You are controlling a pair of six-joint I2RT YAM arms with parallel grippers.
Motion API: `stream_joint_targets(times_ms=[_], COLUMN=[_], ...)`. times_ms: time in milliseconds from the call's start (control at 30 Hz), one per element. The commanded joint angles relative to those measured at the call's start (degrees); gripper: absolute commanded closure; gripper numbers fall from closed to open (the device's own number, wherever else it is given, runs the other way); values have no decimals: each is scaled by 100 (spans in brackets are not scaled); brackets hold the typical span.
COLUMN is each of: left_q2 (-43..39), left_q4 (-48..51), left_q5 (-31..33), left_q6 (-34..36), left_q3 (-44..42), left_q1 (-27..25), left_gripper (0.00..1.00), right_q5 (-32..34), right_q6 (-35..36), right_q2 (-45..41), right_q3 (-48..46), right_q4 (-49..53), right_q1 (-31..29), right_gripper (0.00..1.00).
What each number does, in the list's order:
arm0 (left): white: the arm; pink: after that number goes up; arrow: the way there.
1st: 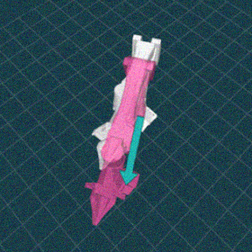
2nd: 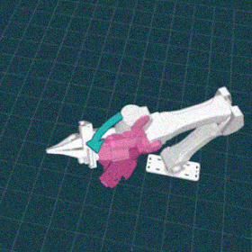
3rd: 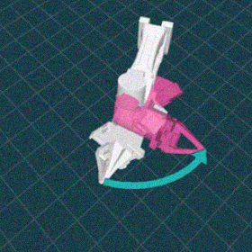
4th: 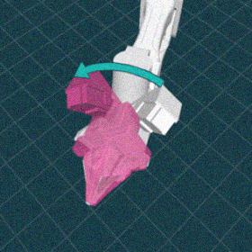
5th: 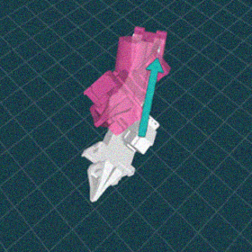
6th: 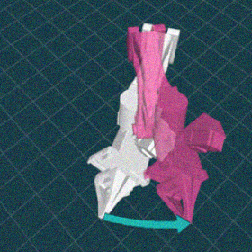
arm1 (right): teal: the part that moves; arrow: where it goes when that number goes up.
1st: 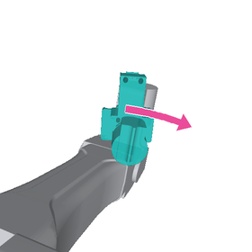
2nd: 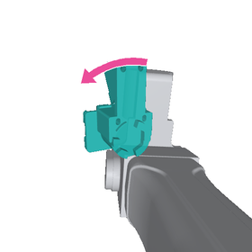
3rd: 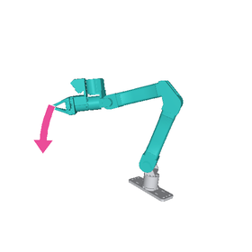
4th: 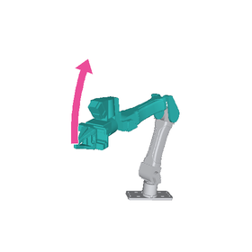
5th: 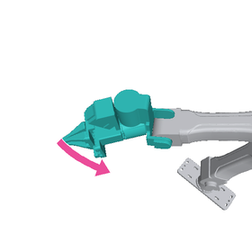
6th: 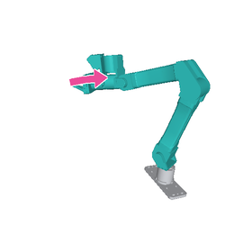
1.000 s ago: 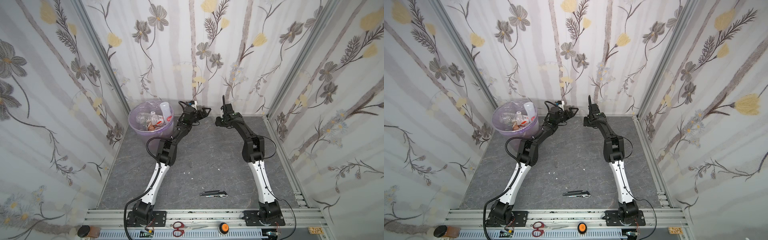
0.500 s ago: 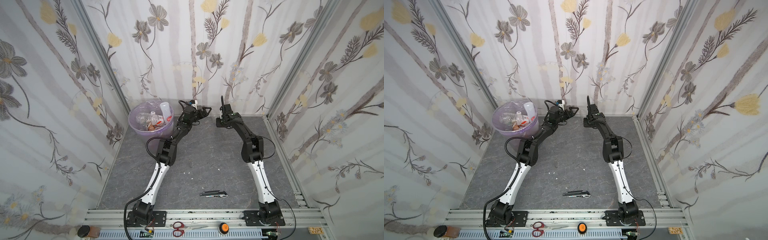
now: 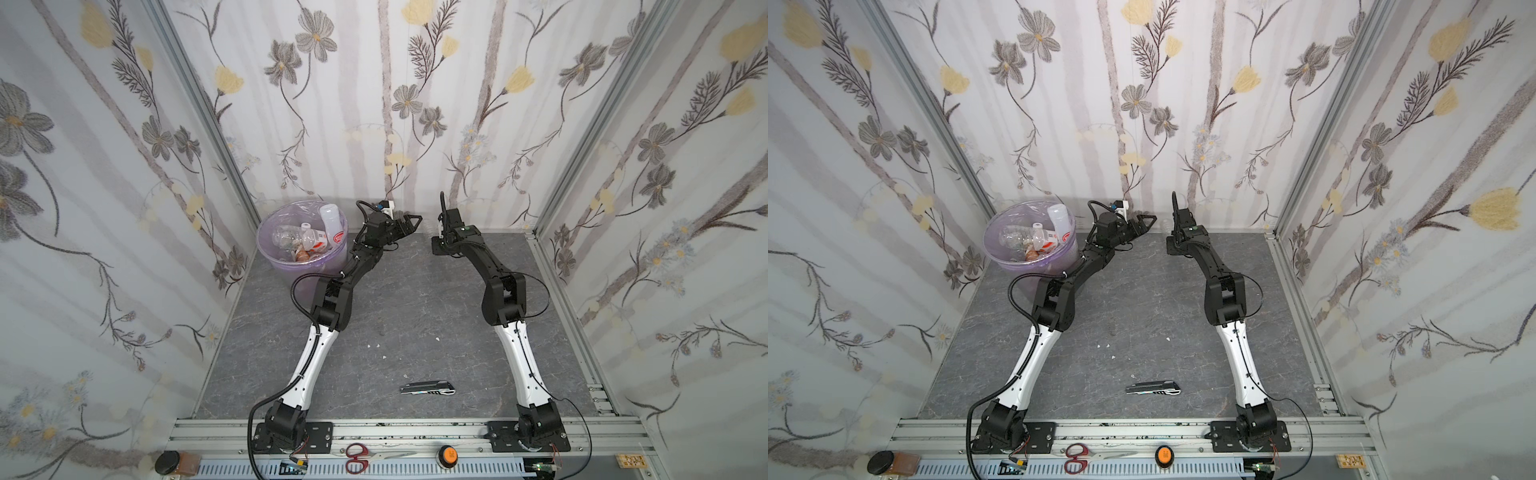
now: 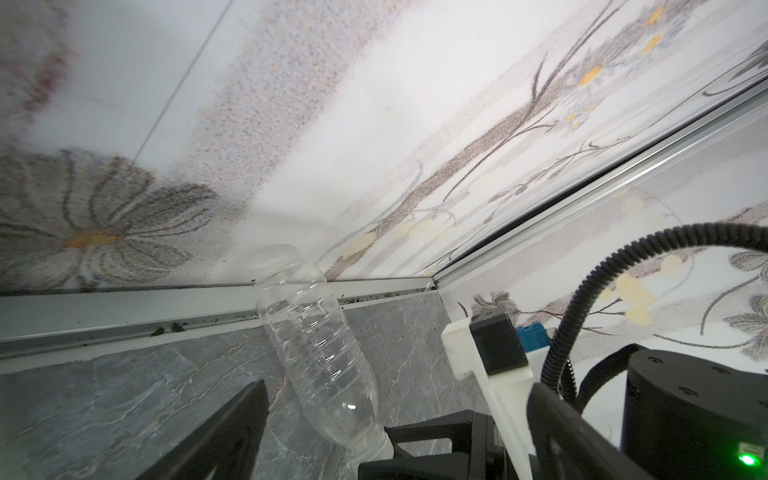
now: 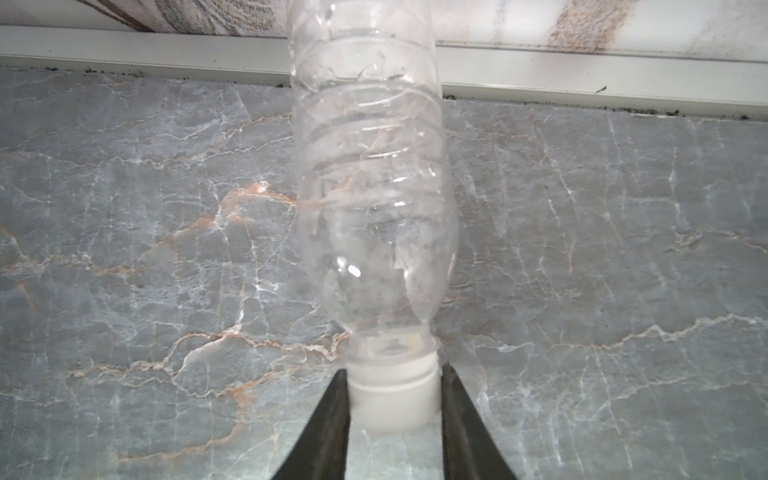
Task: Throw the plastic bottles in the bin
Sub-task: 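Close the right gripper on the white cap and lift the bottle upright, then carry the bottle over the bin with the right gripper and release it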
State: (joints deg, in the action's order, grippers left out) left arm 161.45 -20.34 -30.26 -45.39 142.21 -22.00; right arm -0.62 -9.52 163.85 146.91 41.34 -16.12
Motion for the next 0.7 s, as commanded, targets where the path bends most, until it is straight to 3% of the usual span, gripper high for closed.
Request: stream_joint_targets(times_ms=[0, 233, 667], left_q2=[-184, -411, -1841], left_q4=[-304, -295, -278], left_q5=[-95, -155, -57], left_q6=[21, 89, 170], left_q3=[-70, -225, -1179], left_q1=[-6, -57, -427], left_gripper=[0, 0, 0], right_q5=[119, -403, -560], right_q6=[12, -182, -264], right_q2=[33, -170, -2242], right_q3=[65, -219, -2674], right_q4=[-134, -196, -988], right_q1=[1, 8, 46], right_gripper=[70, 83, 92])
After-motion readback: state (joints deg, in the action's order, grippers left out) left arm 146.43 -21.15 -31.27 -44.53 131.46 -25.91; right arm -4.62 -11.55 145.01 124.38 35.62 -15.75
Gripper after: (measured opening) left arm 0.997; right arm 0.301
